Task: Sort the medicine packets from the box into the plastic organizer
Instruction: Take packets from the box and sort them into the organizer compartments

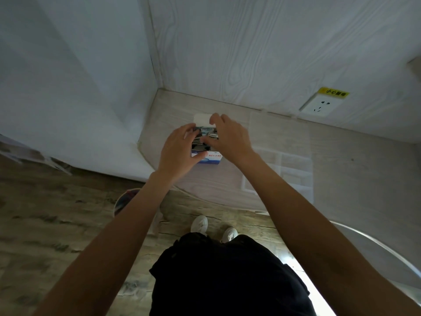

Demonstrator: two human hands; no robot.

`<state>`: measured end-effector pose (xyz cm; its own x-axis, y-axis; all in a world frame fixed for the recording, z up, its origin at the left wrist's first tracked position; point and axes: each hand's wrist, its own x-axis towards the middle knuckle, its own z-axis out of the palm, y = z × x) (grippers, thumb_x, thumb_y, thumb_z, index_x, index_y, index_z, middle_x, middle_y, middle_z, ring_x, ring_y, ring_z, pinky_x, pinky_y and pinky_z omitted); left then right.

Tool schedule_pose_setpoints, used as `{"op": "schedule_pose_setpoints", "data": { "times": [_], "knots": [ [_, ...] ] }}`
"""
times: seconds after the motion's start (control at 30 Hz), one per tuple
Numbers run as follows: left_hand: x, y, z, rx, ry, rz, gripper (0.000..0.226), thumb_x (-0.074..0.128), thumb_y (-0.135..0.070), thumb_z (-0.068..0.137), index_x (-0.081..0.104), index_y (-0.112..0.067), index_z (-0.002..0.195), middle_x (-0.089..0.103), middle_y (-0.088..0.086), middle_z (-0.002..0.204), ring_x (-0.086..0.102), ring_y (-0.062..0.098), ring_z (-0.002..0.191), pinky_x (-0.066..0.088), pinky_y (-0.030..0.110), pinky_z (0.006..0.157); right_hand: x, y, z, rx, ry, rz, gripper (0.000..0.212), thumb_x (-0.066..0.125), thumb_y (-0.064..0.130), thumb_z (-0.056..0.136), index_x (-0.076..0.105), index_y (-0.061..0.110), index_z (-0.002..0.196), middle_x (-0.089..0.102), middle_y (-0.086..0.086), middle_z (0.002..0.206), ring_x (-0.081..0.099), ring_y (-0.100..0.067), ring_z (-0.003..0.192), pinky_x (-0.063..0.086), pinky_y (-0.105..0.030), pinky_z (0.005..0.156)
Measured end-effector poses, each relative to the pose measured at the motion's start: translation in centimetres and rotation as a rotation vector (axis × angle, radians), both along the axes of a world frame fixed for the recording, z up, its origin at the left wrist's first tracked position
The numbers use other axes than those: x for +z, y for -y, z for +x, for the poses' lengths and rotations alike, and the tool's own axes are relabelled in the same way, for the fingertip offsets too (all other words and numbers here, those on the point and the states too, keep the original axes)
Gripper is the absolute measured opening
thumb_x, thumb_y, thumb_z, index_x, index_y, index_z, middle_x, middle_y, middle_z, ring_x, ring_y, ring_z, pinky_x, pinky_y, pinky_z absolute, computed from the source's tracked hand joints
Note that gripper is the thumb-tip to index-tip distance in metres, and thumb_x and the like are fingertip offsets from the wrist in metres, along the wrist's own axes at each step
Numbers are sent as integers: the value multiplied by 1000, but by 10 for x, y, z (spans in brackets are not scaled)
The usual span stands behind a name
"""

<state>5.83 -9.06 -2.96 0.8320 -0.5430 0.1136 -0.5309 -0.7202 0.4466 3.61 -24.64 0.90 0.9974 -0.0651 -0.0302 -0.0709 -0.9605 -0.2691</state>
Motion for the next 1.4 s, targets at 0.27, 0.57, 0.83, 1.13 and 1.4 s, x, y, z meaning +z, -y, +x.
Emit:
{"op": "schedule_pose_setpoints", "data": {
  "times": [0.27, 0.57, 0.83, 1.13, 1.4],
  "knots": [
    [1, 0, -1, 4, -6, -1, 61, 69, -41, 78, 52, -11, 128, 47, 9, 136, 44, 26, 123, 35, 38, 103, 0, 3, 4, 54, 137, 119, 22, 53, 28, 93, 64, 9, 98, 60, -7, 92, 59, -23, 75, 35, -27, 61],
    [5, 0, 2, 3, -11, 4, 64, 70, -41, 78, 51, -10, 130, 45, 8, 137, 45, 24, 123, 36, 37, 102, 16, 28, 0, -132, 334, 427, 15, 62, 21, 89, 69, 8, 91, 63, 0, 81, 50, -1, 64, 40, -8, 57],
    [37, -5, -2, 20, -259, -95, 54, 64, -19, 85, 44, -15, 135, 39, 1, 145, 38, 16, 131, 28, 26, 105, 27, 67, -17, -536, 271, 1209, 11, 60, 17, 91, 64, 15, 80, 58, 11, 56, 40, -3, 46, 32, -15, 42],
    [121, 89, -21, -234, -828, -285, 60, 58, -40, 83, 36, -29, 138, 57, -18, 115, 57, -5, 100, 46, 13, 84, 57, 104, -91, -224, 132, 1201, 12, 60, 12, 90, 66, 19, 82, 59, 7, 61, 37, -7, 49, 31, -18, 43],
    [64, 149, -77, -116, -1210, -505, 22, 56, -13, 90, 53, -19, 111, 69, -1, 94, 69, 10, 76, 56, 23, 71, 26, 153, -139, -455, 151, 1117, 29, 70, 9, 81, 62, 17, 108, 62, -4, 78, 50, -6, 50, 44, -18, 48]
  ]
}}
